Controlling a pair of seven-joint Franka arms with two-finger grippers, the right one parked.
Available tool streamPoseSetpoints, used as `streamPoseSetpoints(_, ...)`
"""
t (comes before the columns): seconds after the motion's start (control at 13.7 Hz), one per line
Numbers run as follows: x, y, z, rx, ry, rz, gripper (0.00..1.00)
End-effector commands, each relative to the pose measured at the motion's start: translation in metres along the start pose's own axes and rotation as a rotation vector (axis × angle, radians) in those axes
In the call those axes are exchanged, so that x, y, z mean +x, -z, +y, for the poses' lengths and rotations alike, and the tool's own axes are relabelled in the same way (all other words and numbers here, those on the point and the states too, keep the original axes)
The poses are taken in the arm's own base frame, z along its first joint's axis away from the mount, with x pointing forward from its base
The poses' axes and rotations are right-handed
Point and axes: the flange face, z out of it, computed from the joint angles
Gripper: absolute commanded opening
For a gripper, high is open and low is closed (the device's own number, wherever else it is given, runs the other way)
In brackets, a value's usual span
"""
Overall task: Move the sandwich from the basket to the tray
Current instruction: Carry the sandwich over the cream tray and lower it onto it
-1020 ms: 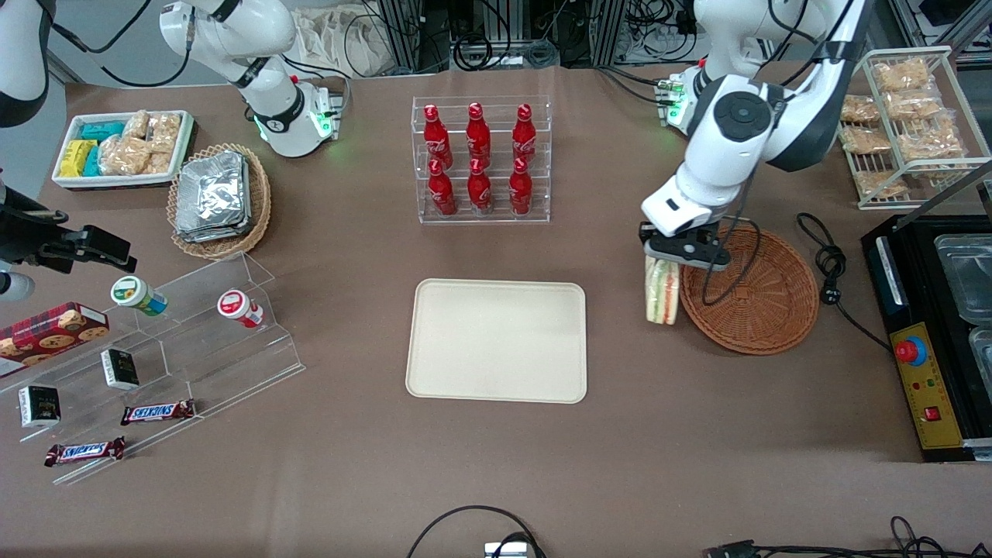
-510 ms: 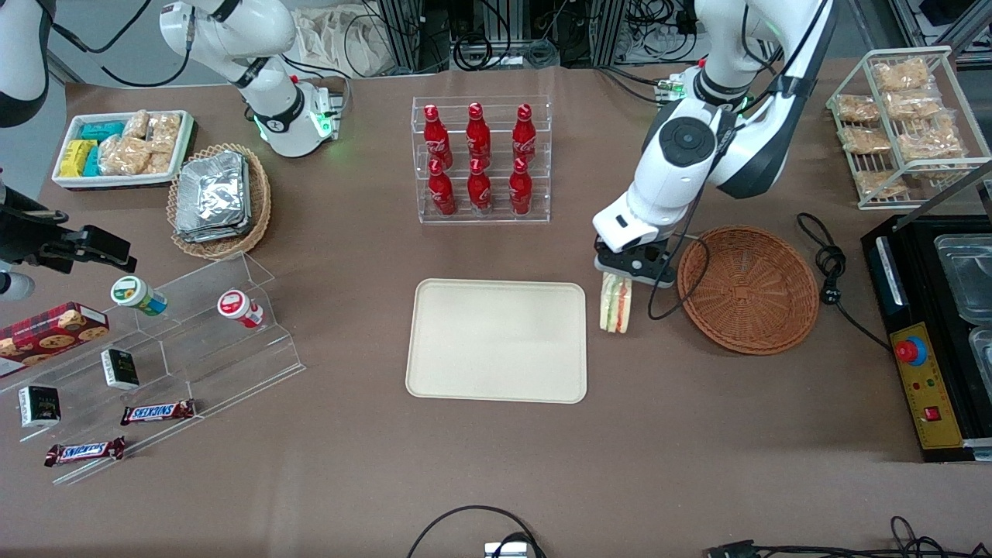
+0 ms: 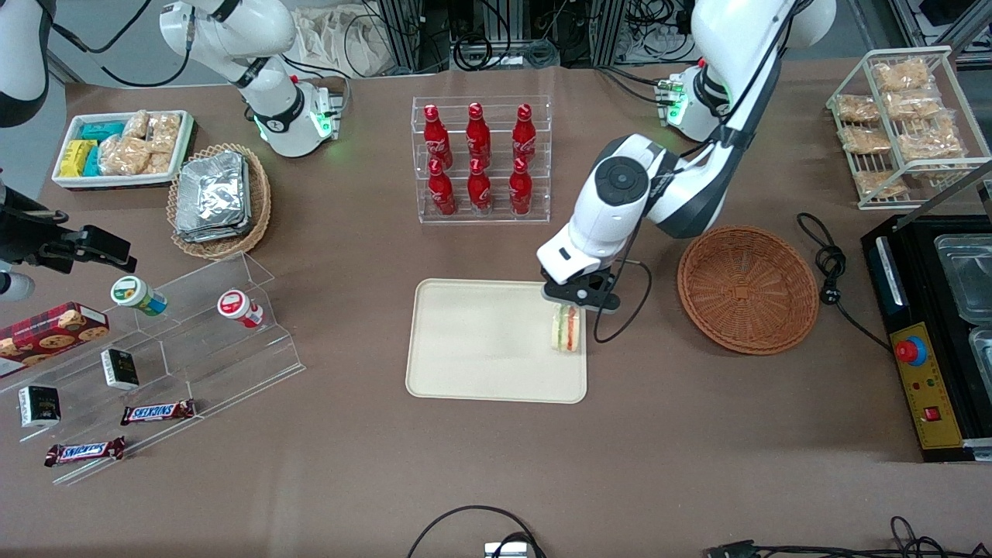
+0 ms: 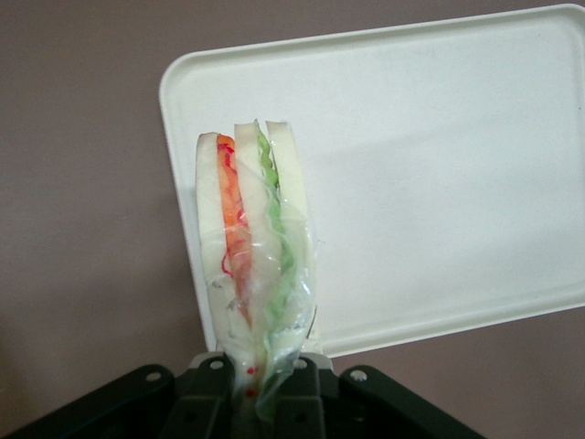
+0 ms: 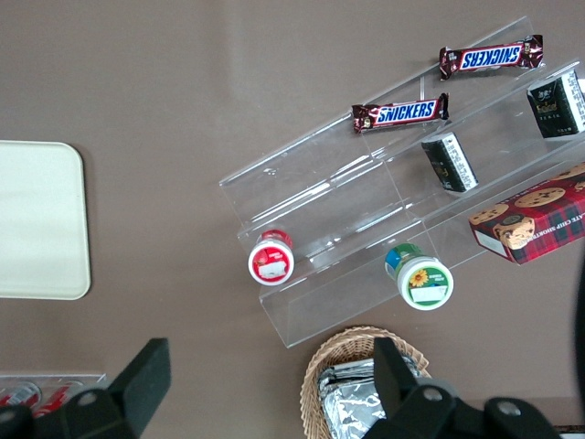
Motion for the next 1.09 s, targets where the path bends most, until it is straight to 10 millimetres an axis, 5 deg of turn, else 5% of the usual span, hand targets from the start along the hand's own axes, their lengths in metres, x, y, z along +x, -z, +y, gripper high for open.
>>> streamPoseSetpoints(0.0, 0.015, -0.021, 0.010, 0.006, 0.014, -0.015, 0.09)
streamPoseSetpoints(0.51, 0.000, -0.079, 0.030, 0.089, -0.025, -0.053, 0.12)
streamPoseSetpoints(0.8, 0.000, -0.088, 0.030, 0.092, -0.026, -0.061, 0.16)
streamPoseSetpoints(0.95, -0.001, -0.092, 0.029, 0.095, -0.027, -0.068, 0.24)
streamPoseSetpoints(1.02, -0.001, -0.093, 0.029, 0.095, -0.027, -0.069, 0.40)
